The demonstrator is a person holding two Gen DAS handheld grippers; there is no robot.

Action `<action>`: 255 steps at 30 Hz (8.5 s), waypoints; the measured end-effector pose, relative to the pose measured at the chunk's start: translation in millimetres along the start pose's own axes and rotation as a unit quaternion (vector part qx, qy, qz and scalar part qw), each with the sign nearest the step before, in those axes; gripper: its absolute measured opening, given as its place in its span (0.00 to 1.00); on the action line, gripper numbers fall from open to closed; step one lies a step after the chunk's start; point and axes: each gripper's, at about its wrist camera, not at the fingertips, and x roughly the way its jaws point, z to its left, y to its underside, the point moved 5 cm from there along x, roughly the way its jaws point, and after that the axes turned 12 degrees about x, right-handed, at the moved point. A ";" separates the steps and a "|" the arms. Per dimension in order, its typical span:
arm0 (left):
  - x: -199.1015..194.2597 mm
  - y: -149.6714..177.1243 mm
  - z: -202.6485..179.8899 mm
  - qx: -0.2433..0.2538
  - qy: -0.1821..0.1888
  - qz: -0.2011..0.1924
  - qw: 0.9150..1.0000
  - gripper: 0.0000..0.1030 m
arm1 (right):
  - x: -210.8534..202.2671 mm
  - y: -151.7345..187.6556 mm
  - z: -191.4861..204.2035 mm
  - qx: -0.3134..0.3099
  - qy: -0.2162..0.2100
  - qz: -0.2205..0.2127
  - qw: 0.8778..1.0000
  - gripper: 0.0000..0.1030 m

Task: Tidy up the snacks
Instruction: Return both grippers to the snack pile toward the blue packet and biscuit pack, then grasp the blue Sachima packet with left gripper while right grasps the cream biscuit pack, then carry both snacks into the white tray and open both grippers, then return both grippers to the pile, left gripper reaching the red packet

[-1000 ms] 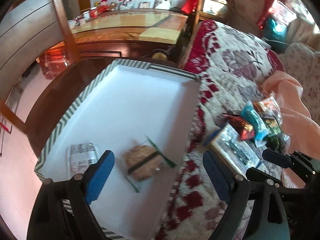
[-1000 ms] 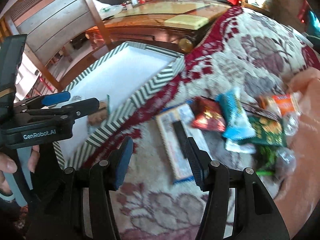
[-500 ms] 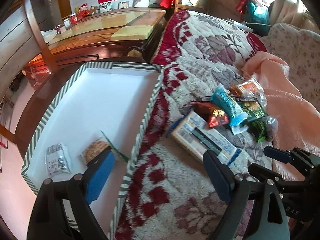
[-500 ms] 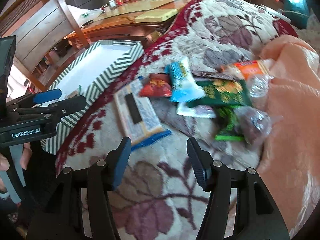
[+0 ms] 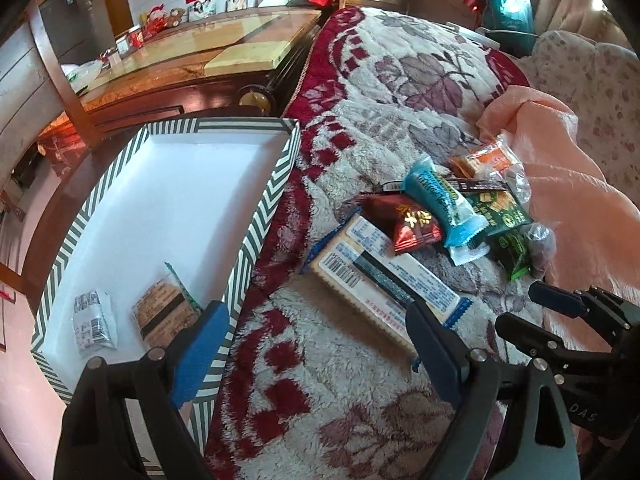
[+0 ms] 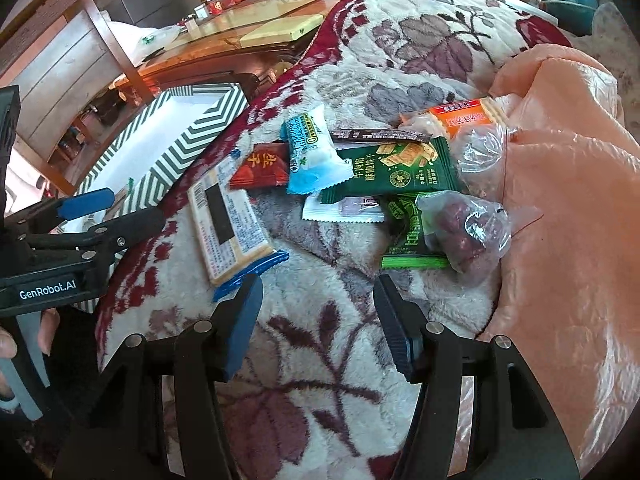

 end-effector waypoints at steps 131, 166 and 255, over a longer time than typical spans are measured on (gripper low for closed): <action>-31.6 -9.9 93.3 -0.104 0.039 -0.024 0.993 0.27 | -1.5 -23.9 100.8 -0.110 -0.069 0.010 0.991 0.53; -33.8 28.3 170.7 -0.169 0.000 -0.017 0.985 0.27 | 11.4 -32.3 193.1 -0.176 -0.081 0.018 0.981 0.53; -7.4 -16.7 27.5 -0.063 0.030 0.007 0.998 0.81 | -5.9 -15.5 3.7 0.029 -0.020 0.013 0.999 0.55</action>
